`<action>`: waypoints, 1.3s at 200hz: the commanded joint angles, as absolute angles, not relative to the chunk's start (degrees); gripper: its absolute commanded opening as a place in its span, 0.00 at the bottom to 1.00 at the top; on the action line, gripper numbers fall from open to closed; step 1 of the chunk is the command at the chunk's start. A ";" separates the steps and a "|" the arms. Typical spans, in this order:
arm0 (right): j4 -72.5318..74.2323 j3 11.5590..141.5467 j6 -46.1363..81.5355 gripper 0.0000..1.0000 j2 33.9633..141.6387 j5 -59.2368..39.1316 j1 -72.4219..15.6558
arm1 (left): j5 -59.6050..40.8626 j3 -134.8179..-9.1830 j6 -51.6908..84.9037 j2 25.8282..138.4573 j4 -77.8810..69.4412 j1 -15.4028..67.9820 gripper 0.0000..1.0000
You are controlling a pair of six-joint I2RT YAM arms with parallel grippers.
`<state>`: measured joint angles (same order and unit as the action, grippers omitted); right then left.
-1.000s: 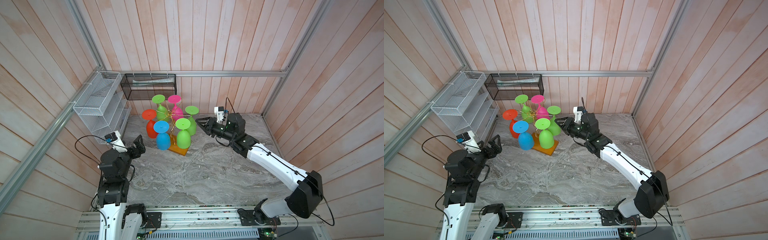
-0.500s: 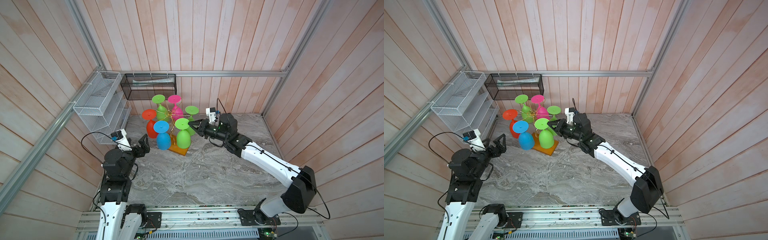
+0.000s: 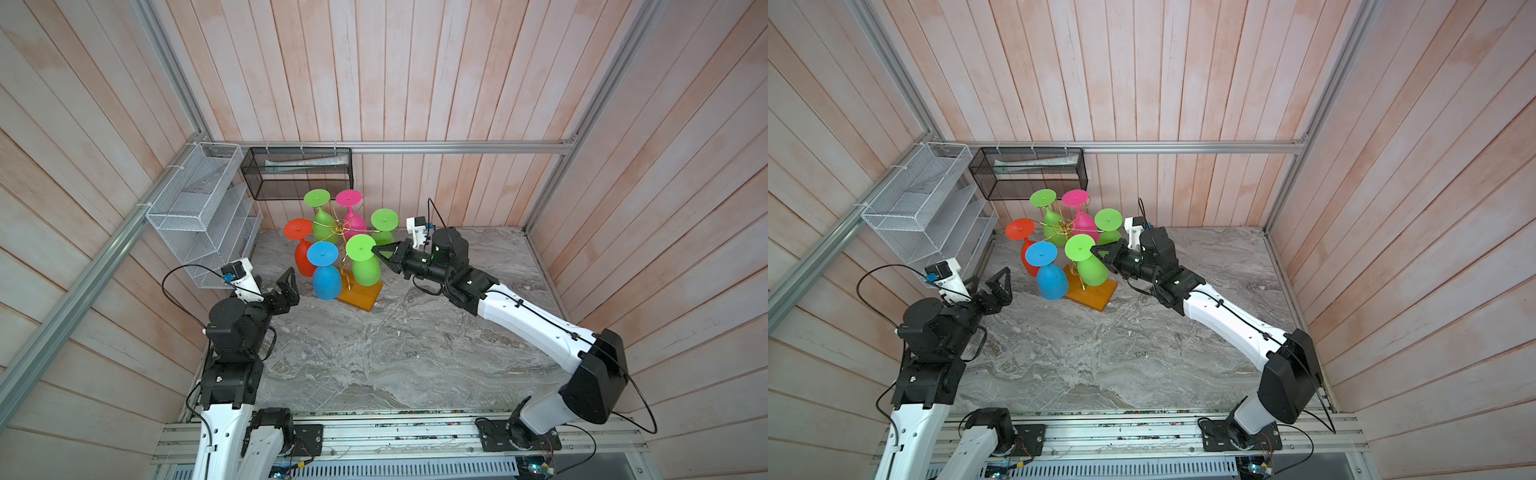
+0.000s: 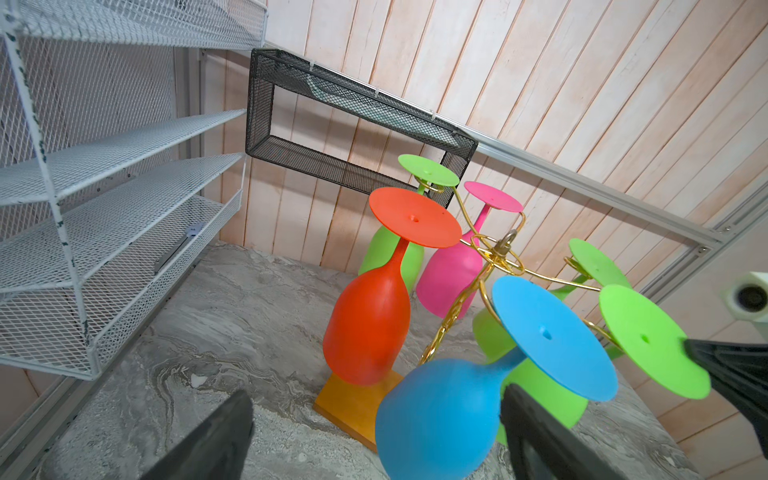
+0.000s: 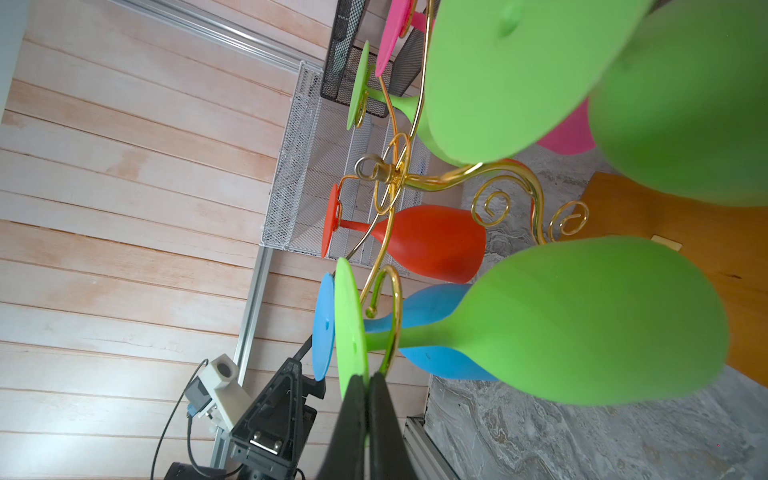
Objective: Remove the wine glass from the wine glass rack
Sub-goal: 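Close the right gripper on the green glass's foot and lift it off the rack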
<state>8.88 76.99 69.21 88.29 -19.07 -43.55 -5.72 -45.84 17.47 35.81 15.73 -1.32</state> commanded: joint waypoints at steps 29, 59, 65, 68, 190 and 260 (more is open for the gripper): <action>7.99 80.19 68.38 0.00 87.50 -16.02 -44.68 | -5.67 -44.39 16.21 35.56 14.17 -1.05 0.95; 7.12 81.34 68.03 0.00 87.54 -15.54 -45.17 | -5.80 -44.56 16.26 36.18 14.18 -1.03 0.95; 7.01 81.46 68.00 0.00 87.54 -15.46 -45.29 | -5.80 -44.56 16.24 36.20 14.17 -1.05 0.94; 7.02 81.40 68.02 0.00 87.54 -15.45 -45.29 | -5.88 -44.56 16.26 36.14 14.15 -1.05 0.95; 4.61 89.24 66.62 0.00 94.50 -17.10 -46.19 | -6.84 -44.44 16.79 36.68 14.22 -1.02 0.94; 5.92 90.16 66.86 0.00 95.44 -16.43 -43.21 | -6.94 -45.61 16.53 37.51 14.85 -0.62 0.94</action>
<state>4.89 88.75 67.68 95.81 -16.58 -44.73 -6.02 -45.21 17.12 37.41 15.40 -0.99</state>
